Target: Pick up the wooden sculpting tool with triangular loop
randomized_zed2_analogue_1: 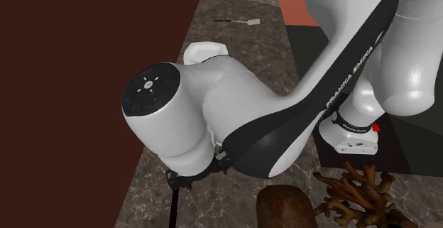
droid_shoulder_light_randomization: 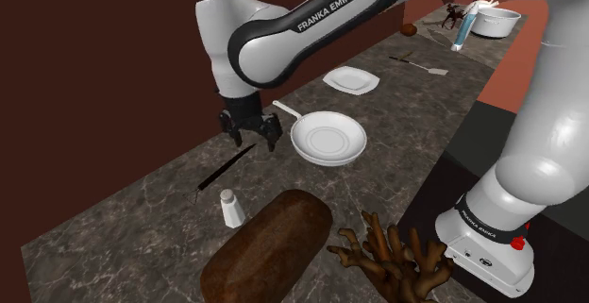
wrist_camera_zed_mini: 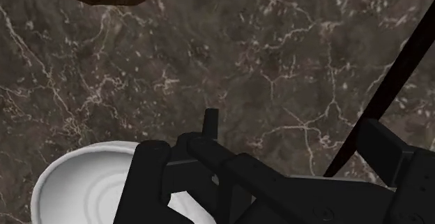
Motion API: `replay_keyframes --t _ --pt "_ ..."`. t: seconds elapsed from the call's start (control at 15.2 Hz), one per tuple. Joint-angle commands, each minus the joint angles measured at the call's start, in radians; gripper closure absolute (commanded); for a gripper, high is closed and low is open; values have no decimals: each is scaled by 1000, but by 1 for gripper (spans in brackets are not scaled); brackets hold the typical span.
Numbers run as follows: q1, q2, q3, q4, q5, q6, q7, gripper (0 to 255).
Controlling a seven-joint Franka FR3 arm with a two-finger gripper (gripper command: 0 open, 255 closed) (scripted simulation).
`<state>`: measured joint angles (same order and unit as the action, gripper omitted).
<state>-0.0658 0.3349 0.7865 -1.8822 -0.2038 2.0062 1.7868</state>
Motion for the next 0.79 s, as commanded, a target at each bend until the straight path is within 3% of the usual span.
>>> replay_keyframes --t 0.0,0.53,0.73 --pt "49 94 -33 74 -41 2 90 0" --pt "228 417 -164 448 -104 -43 316 0" --pt "232 436 -172 438 -113 -15 318 0"
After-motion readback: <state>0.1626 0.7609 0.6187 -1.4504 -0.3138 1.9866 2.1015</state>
